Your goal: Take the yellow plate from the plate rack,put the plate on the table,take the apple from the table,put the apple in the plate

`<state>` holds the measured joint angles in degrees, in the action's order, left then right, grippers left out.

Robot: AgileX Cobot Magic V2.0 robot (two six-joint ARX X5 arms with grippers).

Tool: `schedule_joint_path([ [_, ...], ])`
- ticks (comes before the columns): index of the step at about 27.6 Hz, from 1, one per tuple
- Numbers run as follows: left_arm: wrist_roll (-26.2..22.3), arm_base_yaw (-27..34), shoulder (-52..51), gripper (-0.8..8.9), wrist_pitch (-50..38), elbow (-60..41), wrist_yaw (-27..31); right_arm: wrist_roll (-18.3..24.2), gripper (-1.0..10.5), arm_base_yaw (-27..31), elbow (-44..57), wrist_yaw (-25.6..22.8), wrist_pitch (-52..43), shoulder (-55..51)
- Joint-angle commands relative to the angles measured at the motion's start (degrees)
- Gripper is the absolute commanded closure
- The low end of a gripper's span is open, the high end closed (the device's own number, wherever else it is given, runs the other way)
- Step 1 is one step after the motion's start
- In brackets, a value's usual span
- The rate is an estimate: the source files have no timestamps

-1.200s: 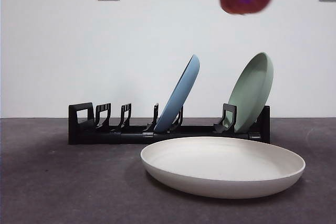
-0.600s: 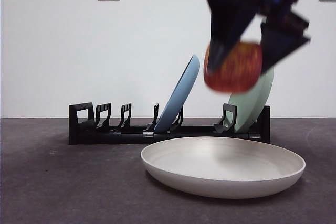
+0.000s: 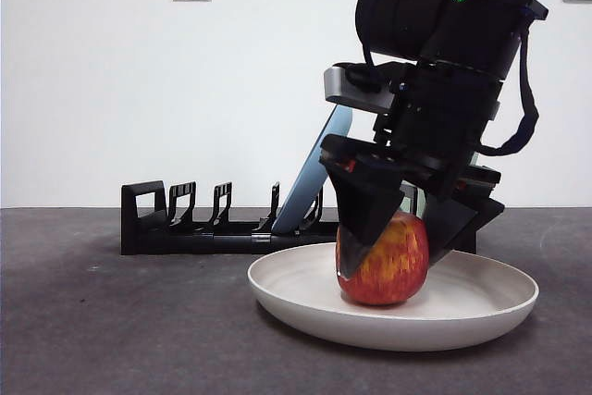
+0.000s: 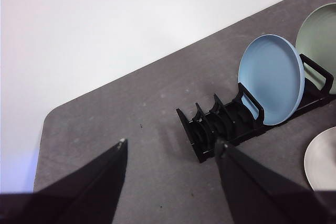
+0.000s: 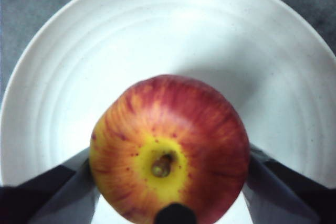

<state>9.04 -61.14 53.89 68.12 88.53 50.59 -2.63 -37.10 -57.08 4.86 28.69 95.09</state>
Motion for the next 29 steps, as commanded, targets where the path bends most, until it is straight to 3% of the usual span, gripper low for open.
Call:
schedule_joint_path([
  [1, -0.20, 0.13, -0.13, 5.34, 0.11, -0.09, 0.15, -0.55, 9.4, -0.09, 0.35, 0.15, 0.00, 1.51],
  [3, -0.20, 0.13, -0.13, 5.34, 0.11, -0.09, 0.13, -0.55, 9.4, -0.09, 0.35, 0.13, 0.09, 1.55],
  [5, -0.20, 0.13, -0.13, 5.34, 0.15, -0.09, 0.13, -0.55, 8.7, -0.09, 0.35, 0.13, 0.07, 1.55],
  [9, -0.20, 0.13, -0.13, 5.34, 0.11, -0.09, 0.13, -0.98, 4.5, -0.09, 0.35, -0.55, 0.11, 1.46],
  [11, -0.20, 0.13, -0.11, 5.34, 0.09, -0.09, 0.13, -0.96, 3.5, -0.09, 0.33, -0.85, 0.04, 1.29],
  [25, -0.31, 0.13, 2.75, 5.35, -1.49, -0.09, -0.07, -0.96, 3.5, -0.07, -1.36, -0.76, 0.09, -9.97],
  [29, -3.13, 0.13, 4.87, 5.35, -2.82, -0.09, -1.97, -0.90, 3.5, -0.02, -1.36, -0.81, 0.04, -16.28],
])
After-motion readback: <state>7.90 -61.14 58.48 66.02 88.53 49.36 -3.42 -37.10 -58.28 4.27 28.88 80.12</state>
